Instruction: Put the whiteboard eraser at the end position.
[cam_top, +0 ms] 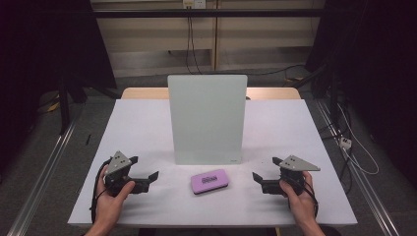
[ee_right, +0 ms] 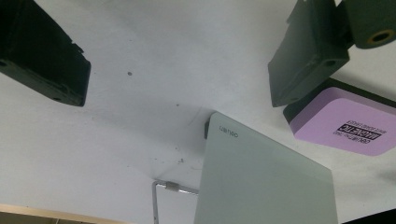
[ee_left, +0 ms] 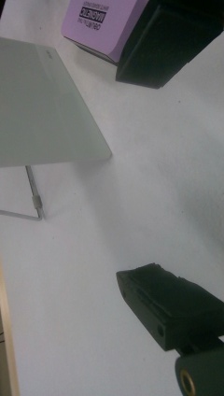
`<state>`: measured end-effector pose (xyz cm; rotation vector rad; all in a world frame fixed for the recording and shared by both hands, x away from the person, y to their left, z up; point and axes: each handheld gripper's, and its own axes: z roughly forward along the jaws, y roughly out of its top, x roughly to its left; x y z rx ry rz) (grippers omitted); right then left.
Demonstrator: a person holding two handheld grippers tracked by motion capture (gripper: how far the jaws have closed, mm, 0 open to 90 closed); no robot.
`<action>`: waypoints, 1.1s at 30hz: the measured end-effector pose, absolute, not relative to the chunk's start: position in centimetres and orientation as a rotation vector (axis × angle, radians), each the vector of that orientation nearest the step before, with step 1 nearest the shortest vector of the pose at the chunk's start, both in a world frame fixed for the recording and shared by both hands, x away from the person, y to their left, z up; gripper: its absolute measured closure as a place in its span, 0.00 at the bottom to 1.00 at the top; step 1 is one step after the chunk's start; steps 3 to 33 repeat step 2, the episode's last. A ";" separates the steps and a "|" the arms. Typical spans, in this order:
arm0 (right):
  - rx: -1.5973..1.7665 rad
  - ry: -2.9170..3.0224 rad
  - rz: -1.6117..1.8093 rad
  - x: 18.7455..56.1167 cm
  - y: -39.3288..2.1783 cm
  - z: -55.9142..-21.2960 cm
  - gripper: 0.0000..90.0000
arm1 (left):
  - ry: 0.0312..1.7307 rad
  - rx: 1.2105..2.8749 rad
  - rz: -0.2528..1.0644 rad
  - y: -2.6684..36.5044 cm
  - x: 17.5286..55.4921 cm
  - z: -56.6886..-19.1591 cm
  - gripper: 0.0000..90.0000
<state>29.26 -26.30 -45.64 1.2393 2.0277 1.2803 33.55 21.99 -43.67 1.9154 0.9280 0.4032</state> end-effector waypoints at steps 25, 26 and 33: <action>1.244 2.029 1.281 29.3 -26.3 -45.6 0.07 | 0.928 1.919 0.409 22.0 33.5 -43.7 0.06; 1.244 2.029 1.281 29.3 -26.3 -45.6 0.07 | 0.928 1.919 0.409 22.0 33.5 -43.7 0.06; 1.244 2.029 1.281 29.3 -26.3 -45.6 0.07 | 0.928 1.919 0.409 22.0 33.5 -43.7 0.06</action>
